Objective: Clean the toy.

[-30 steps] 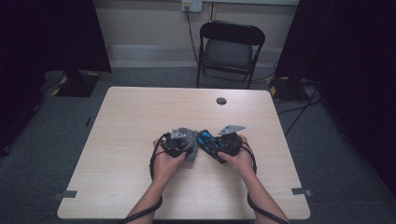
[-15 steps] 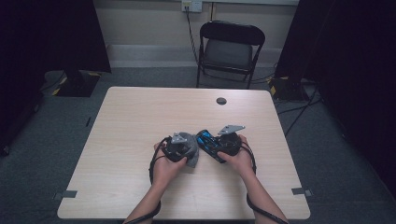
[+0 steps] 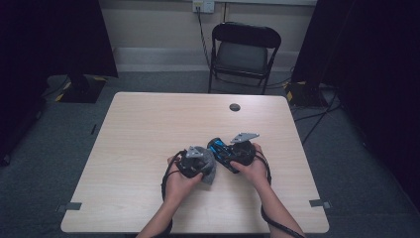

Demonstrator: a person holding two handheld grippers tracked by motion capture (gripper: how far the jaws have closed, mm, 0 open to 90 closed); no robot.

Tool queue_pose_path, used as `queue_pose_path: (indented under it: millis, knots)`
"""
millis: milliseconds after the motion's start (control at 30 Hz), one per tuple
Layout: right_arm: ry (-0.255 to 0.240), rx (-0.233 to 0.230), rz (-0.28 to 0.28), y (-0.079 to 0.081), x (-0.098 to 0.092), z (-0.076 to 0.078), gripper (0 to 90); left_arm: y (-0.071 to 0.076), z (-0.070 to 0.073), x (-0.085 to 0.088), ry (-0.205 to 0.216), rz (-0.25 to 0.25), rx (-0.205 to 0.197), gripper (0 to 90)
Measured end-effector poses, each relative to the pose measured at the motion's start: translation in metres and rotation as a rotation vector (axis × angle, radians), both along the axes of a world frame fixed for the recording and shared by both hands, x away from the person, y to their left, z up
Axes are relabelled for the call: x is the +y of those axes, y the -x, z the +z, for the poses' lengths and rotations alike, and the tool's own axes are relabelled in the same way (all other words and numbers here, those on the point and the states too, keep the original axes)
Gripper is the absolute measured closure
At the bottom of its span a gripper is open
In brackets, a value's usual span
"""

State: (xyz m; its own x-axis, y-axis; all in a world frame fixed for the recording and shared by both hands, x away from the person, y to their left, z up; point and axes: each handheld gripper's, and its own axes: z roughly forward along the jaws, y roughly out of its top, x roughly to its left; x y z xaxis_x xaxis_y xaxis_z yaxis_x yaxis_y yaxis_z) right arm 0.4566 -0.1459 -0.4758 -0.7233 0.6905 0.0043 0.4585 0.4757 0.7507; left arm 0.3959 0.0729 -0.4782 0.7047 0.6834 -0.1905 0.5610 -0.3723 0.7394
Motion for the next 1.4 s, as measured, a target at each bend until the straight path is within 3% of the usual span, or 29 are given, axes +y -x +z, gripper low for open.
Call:
queue_pose_path:
  millis: [400,933,1400]
  knots:
    - [0.003,-0.001,0.001,0.0,0.0,0.0,46.5,0.011,0.002,-0.014,0.009,-0.06,0.006,76.8]
    - [0.003,-0.001,0.0,0.0,0.0,0.0,46.4,0.023,0.001,-0.027,0.03,-0.095,0.008,76.7]
    - [0.005,0.0,-0.001,0.0,0.0,0.0,46.4,0.04,0.001,-0.043,0.031,-0.177,0.011,76.8]
